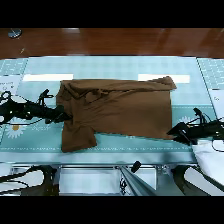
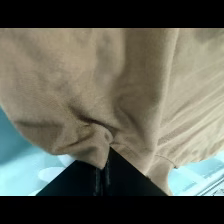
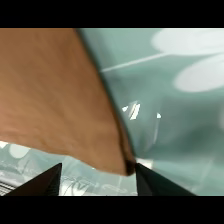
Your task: Fold the shirts.
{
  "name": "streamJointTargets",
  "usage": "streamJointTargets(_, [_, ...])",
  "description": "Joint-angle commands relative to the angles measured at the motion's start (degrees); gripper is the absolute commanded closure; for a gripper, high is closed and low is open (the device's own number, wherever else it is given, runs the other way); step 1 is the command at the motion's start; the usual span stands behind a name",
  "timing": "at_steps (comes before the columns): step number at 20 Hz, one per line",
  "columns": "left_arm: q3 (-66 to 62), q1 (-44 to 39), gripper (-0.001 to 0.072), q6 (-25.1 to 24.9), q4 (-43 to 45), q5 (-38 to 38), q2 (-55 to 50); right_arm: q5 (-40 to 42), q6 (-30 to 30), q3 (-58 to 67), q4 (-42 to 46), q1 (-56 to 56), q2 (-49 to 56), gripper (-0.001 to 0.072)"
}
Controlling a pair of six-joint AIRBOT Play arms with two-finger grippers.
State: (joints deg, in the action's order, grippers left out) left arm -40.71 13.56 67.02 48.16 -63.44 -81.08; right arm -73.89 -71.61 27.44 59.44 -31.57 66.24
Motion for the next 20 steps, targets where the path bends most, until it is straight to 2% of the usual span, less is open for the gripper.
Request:
streamJointTargets(1, [-0.07,-0.02,0.0685,-2.16,-4.79,-0.42,0.07,8.17,-1.92,-2.99,0.35,6.12,0.02,0.0229])
streamJointTargets(3, [-0.13,0.00,0.0685,-2.51,-7.43,-0.39,0.13,10.78,-4.46,-2.71,0.44,10.69,0.02,0.0600])
streamJointTargets(4, [-0.46,0.00,0.0685,-2.56,-7.48,-0.42,0.44,10.67,-4.57,-1.86,0.46,11.96,-0.04,0.0678])
streamJointTargets(7, [-2.99,0.39,0.0687,-3.37,-7.48,-0.44,4.33,7.61,-4.35,4.44,1.55,12.35,-3.10,0.0679])
streamJointTargets(11, [-11.98,0.39,0.0687,-3.30,-7.52,-0.44,16.83,6.75,-4.17,19.17,1.20,12.35,-13.42,0.0680])
streamJointTargets(14, [-22.82,0.35,0.0686,-0.09,-7.61,0.55,27.47,7.43,-4.20,32.92,0.57,12.35,-20.79,0.0680])
streamJointTargets(18, [-40.02,0.35,0.0686,0.74,-8.13,6.64,40.22,11.08,-4.55,52.02,0.66,12.35,-27.41,0.0680])
streamJointTargets(20, [-46.40,0.35,0.0686,0.74,-8.11,10.95,44.61,13.33,-6.69,61.27,0.79,12.35,-28.85,0.0680])
